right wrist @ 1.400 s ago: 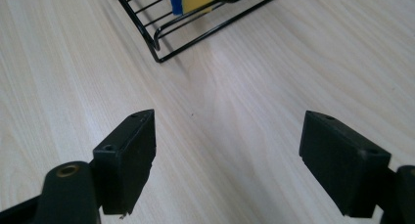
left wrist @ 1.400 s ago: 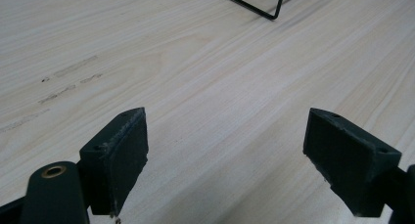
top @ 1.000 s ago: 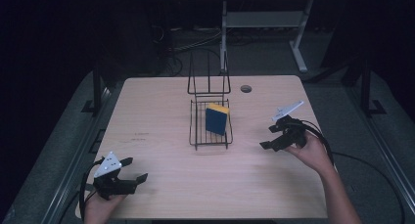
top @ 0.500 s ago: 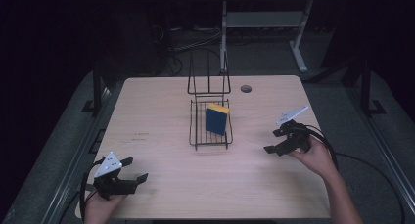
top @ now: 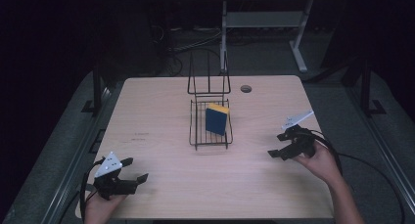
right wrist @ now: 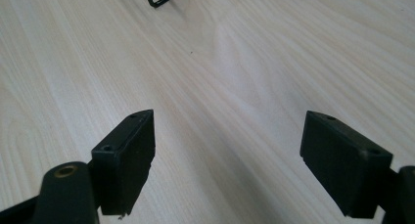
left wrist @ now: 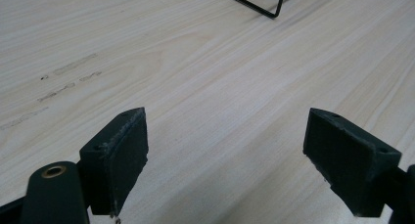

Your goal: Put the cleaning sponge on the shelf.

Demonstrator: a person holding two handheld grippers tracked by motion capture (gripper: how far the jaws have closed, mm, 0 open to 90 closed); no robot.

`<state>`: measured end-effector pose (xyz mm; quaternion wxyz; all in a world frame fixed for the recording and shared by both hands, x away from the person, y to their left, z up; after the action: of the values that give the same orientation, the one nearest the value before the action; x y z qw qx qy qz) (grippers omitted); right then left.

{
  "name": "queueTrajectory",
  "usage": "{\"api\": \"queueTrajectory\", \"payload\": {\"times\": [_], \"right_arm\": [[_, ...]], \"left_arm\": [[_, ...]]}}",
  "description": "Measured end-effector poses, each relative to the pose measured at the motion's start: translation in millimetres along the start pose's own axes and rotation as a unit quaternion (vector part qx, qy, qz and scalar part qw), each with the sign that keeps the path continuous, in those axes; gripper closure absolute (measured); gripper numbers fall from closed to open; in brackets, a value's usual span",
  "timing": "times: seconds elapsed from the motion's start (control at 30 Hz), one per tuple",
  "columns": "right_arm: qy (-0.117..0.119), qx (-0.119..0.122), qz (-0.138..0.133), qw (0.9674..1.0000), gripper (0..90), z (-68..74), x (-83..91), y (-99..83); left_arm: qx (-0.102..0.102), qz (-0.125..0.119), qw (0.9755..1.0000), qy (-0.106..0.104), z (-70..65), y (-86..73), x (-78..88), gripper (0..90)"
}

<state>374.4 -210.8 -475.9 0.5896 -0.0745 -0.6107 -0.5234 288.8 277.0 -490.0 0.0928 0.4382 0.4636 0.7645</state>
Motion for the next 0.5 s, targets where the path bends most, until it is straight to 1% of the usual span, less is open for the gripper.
{"api": "queueTrajectory", "payload": {"times": [0.1, 0.33, 0.4, 0.5], "right_arm": [[0.001, -0.003, -0.003, 1.0000, 20.3, -0.6, 0.1, -3.1], [0.000, -0.012, 0.001, 0.9999, 20.3, -2.5, 0.9, -12.9], [0.000, -0.012, -0.001, 0.9999, 20.3, -3.9, 2.0, -15.8], [0.000, -0.017, -0.002, 0.9999, 20.3, -4.2, 4.4, -20.9]], "left_arm": [[-0.001, 0.000, 1.0000, 0.000, 0.1, 0.2, -0.2, 16.3], [-0.001, 0.000, 1.0000, 0.000, 0.0, 0.3, -1.0, 16.3], [-0.001, -0.001, 1.0000, 0.000, -0.1, 0.5, -1.2, 16.3], [-0.001, 0.000, 1.0000, -0.001, -0.4, 0.5, -1.5, 16.3]]}}
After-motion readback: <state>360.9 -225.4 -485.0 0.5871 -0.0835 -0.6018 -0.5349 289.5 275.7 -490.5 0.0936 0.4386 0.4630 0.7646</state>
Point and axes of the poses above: each handheld gripper's, and its own axes: x roughly backward along the jaws, y roughly out of its top, z roughly to its left, the point moved 7 cm from there along -x, roughly forward along the jaws, and after that the axes turned 14 degrees about -x, right-handed, at the moved point
